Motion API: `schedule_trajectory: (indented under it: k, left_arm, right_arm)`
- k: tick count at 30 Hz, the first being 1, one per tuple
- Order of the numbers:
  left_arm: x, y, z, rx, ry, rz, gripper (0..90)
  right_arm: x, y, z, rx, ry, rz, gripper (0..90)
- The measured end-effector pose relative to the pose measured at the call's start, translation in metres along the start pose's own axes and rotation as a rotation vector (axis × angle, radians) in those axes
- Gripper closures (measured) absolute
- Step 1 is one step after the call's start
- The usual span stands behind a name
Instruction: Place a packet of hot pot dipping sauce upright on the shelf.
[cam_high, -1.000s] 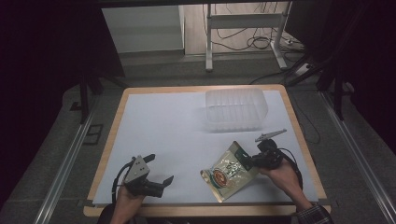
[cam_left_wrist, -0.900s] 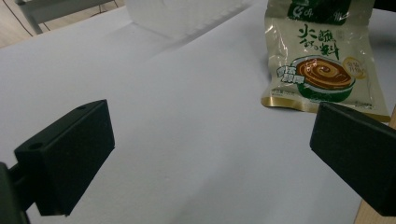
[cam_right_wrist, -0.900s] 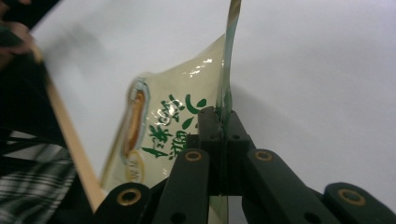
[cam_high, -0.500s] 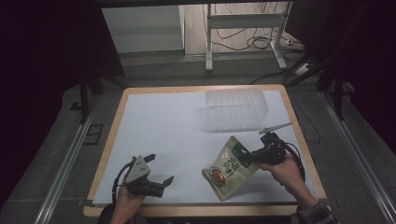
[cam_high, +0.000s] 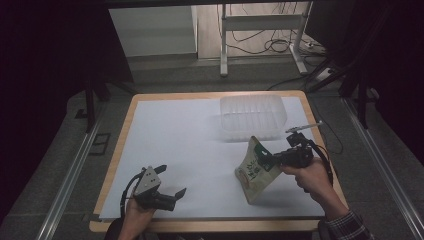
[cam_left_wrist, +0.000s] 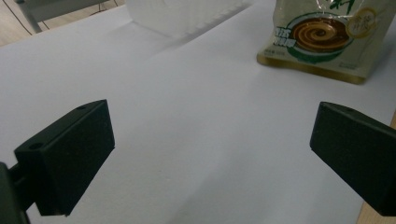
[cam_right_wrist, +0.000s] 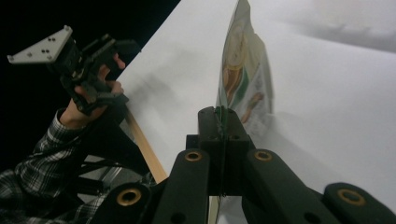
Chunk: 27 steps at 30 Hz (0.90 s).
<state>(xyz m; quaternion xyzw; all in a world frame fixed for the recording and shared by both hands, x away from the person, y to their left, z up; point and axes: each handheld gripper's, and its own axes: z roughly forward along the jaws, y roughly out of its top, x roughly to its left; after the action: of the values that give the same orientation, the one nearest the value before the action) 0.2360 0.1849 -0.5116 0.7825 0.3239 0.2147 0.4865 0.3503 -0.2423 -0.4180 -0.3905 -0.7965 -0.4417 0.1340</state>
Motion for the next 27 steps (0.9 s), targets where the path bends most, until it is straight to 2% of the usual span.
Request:
schedule_trajectory:
  k: [4, 9, 14, 27]
  left_arm:
    - [0.0, 0.0, 0.0, 0.002, -0.002, 0.001, 0.0]
    - [0.0, 0.0, 0.0, -0.002, -0.001, 0.0, 0.0]
    - [0.0, 0.0, 0.0, -0.001, 0.0, 0.0, 0.0]
    - [0.0, 0.0, 0.0, 0.0, -0.003, -0.002, 0.0]
  right_arm:
    - [-0.001, 0.005, -0.007, -0.026, 0.002, 0.014, 89.4]
    - [-0.005, 0.009, -0.018, -0.065, -0.025, 0.032, 89.4]
    - [-0.009, 0.014, -0.027, -0.11, -0.008, 0.057, 89.4]
    - [-0.013, 0.032, -0.039, -0.18, -0.026, 0.063, 89.3]
